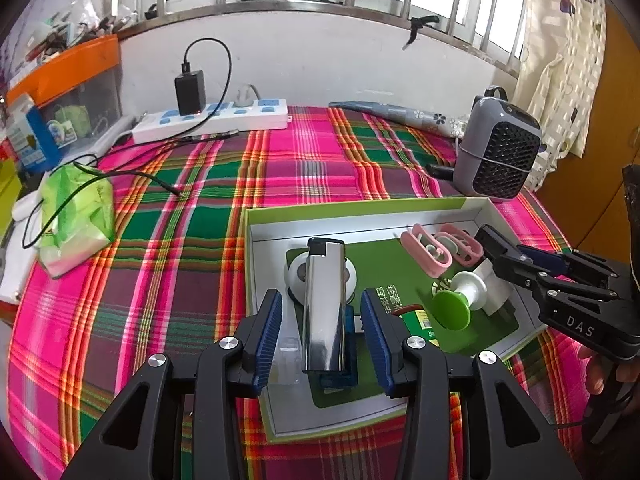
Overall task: Organize rigid objects
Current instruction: 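Lower the lighter and black case into the tray and open both tools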
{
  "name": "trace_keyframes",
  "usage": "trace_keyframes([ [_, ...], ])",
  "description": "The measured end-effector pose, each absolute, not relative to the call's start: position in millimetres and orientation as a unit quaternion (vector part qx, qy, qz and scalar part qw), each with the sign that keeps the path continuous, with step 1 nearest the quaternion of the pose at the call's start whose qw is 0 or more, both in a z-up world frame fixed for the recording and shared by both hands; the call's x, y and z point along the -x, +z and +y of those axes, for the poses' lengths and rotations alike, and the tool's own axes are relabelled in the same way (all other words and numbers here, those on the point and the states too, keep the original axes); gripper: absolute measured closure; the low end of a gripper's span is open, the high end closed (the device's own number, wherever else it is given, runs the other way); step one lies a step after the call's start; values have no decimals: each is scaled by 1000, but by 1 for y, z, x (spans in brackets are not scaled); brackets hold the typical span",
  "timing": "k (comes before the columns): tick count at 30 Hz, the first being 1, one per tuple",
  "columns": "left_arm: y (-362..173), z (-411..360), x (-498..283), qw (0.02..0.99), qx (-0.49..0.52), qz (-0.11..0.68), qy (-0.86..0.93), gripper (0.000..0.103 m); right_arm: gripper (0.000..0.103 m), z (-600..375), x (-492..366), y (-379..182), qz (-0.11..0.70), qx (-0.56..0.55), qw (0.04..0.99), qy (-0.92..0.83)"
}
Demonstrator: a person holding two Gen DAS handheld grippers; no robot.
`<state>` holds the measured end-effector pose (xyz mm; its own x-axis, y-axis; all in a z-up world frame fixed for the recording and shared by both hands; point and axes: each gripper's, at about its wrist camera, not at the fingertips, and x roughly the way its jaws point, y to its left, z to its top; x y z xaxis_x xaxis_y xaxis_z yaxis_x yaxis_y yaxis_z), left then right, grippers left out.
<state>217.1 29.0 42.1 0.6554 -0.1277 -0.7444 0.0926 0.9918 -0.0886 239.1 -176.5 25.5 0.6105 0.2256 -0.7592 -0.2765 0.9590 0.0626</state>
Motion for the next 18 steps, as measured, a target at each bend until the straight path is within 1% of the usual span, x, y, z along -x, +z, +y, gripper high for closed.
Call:
trace_keyframes([
  [7,51,25,-202,912,19,406,-56,63,68,-178,-227,34,408,26,902,136],
  [18,61,16,-162,918,15,393,-46,63,68,-172,-186,48,389,22,911,139],
])
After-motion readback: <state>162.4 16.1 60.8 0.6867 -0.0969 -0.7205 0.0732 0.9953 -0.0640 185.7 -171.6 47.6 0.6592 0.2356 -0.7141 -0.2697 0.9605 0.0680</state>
